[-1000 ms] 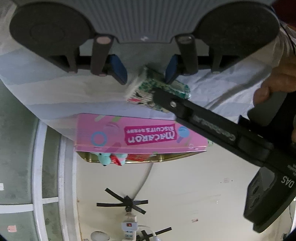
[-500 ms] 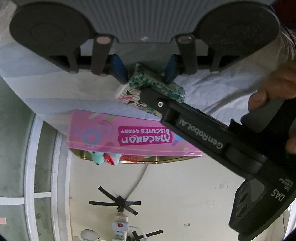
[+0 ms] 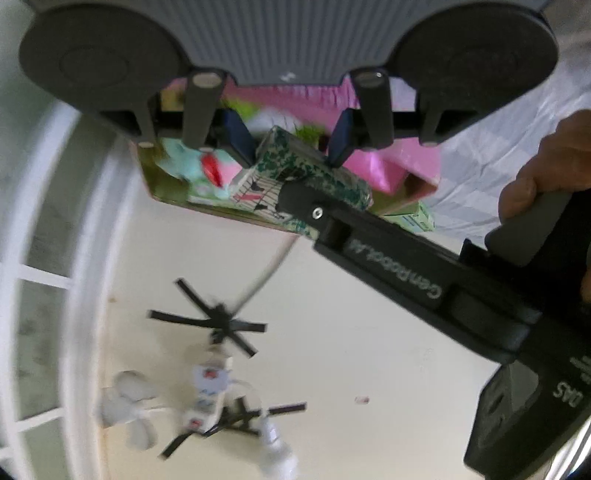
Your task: Organize objects
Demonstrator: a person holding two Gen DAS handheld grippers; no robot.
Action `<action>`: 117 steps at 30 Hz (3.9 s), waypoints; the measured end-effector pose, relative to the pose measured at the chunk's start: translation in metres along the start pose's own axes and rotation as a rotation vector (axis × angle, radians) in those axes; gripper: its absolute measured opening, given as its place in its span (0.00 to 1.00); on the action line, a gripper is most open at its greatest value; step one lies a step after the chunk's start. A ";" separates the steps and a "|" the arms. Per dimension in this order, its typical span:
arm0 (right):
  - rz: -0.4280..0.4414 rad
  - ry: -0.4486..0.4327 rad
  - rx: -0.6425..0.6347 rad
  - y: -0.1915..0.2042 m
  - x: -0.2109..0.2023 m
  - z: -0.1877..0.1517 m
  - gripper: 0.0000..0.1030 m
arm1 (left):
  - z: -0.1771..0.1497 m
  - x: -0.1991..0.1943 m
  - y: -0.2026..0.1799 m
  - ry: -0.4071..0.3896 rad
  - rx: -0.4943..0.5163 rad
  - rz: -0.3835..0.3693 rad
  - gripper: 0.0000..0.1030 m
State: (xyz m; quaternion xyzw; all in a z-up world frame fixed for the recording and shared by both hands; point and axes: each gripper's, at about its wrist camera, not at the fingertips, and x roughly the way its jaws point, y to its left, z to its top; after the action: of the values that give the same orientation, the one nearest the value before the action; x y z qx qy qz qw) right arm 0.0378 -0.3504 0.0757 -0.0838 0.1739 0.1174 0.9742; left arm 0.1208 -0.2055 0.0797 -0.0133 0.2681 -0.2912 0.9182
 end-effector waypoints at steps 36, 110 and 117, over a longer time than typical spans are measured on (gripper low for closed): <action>0.313 0.112 0.229 0.156 0.096 0.070 0.83 | -0.125 -0.103 0.260 0.024 -0.193 0.878 0.56; 0.485 0.277 -0.174 0.283 0.202 0.053 0.48 | -0.136 -0.153 0.310 -0.085 -0.529 0.743 0.70; 0.383 0.174 -0.070 0.278 0.198 0.069 0.96 | -0.141 -0.170 0.321 -0.139 -0.630 0.762 0.70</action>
State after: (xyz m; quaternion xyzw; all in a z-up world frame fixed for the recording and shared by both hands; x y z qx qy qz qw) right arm 0.1687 -0.0301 0.0349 -0.0930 0.2659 0.2986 0.9119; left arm 0.1024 0.1716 -0.0167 -0.2103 0.2671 0.1616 0.9264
